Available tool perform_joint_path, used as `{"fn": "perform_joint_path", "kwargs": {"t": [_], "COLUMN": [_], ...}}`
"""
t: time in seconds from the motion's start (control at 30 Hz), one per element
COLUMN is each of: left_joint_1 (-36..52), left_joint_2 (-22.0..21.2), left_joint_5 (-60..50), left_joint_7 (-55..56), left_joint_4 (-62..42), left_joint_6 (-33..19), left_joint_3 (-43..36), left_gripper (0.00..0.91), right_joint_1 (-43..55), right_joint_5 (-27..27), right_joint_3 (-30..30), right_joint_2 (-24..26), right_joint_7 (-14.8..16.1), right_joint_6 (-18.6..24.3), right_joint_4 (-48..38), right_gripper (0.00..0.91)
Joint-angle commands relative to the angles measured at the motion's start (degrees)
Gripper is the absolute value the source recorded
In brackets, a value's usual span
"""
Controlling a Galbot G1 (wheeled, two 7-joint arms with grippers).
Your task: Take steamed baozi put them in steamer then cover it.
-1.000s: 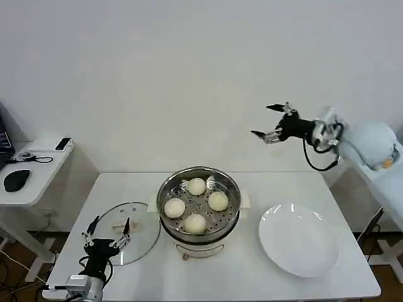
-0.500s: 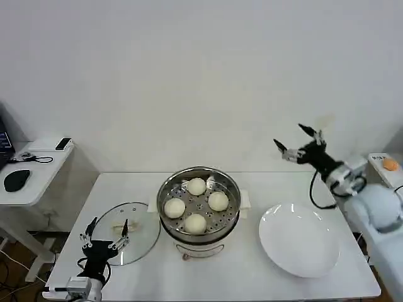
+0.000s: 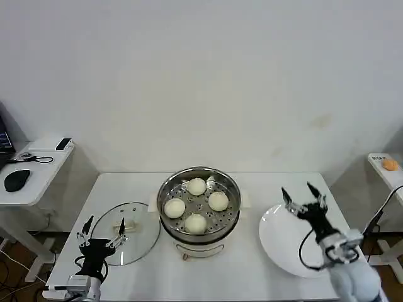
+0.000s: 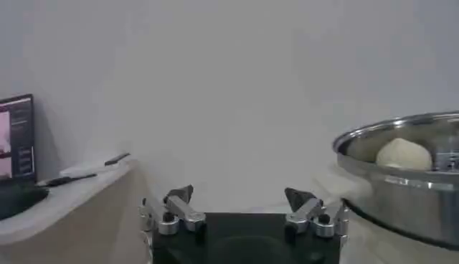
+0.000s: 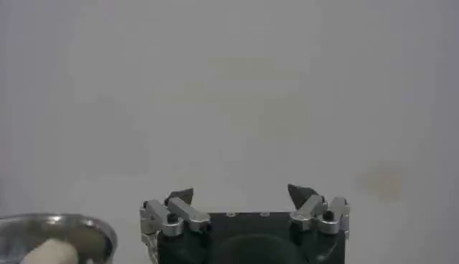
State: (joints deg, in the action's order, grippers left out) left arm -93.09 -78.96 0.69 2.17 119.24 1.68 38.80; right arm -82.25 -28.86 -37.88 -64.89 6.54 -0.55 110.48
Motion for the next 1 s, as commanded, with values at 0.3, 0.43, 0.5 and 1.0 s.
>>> {"fn": "perform_joint_path", "kwargs": {"t": [0.3,0.43,0.5,1.0], "left_joint_1": [-2.43,-2.27,-1.84,5.24], "left_joint_2": [0.56,1.36,0.95,-0.47], "left_joint_5": [-60.92,-65.86,-68.06,-75.22], "left_joint_7": [15.05,15.49,15.48,7.68], "left_joint_4": [-6.27,-8.92,-9.62,-16.87], "left_joint_6": [-3.37,-3.00,-1.76,2.56], "left_joint_3": [-0.39,-1.76,-2.40,-5.80], "left_gripper": [0.907,0.907,0.907,0.907], "right_joint_1": [-8.83,-7.80,-7.75,-7.17], "right_joint_5": [7.21,8.05,8.29,9.68], "right_joint_3": [-1.84,-1.09,-1.12,-1.51], "right_joint_2": [-8.88,-9.51,-10.16,-10.57], "right_joint_7": [-5.05,-5.27,-5.28,-5.34], "right_joint_6": [2.79,3.03,3.16,4.17], "right_joint_4": [1.59,1.58,1.44,-0.28], "right_gripper": [0.907,0.907,0.907,0.907]}}
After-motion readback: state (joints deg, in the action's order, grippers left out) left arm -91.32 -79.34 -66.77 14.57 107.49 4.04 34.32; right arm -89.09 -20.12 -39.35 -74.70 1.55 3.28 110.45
